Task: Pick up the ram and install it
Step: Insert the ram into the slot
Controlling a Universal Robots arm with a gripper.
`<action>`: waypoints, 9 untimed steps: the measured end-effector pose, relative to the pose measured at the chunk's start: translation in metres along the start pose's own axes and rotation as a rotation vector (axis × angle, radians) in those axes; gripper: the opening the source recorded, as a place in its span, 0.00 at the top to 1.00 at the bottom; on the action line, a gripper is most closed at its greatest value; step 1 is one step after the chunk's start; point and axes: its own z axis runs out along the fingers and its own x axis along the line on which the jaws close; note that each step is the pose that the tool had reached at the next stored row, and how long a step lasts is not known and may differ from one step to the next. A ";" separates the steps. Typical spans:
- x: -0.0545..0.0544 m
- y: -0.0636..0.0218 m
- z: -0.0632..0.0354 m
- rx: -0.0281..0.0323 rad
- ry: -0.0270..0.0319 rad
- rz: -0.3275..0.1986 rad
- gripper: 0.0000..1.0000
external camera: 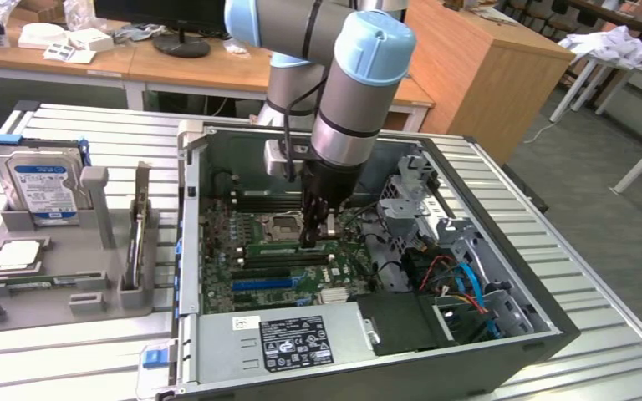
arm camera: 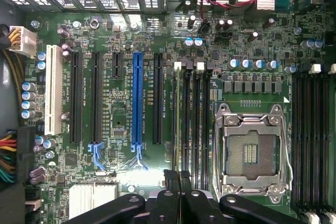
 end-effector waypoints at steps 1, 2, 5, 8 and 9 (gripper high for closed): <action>0.000 0.0001 0.0004 0.0002 0.0000 0.000 0.89; 0.000 0.0002 0.0009 0.0003 0.0000 0.000 0.89; 0.000 0.0003 0.0025 0.0009 0.0000 0.000 0.89; 0.000 0.0004 0.0030 0.0010 0.0001 0.000 0.89; 0.000 0.0001 0.0031 0.0010 0.0001 0.000 0.89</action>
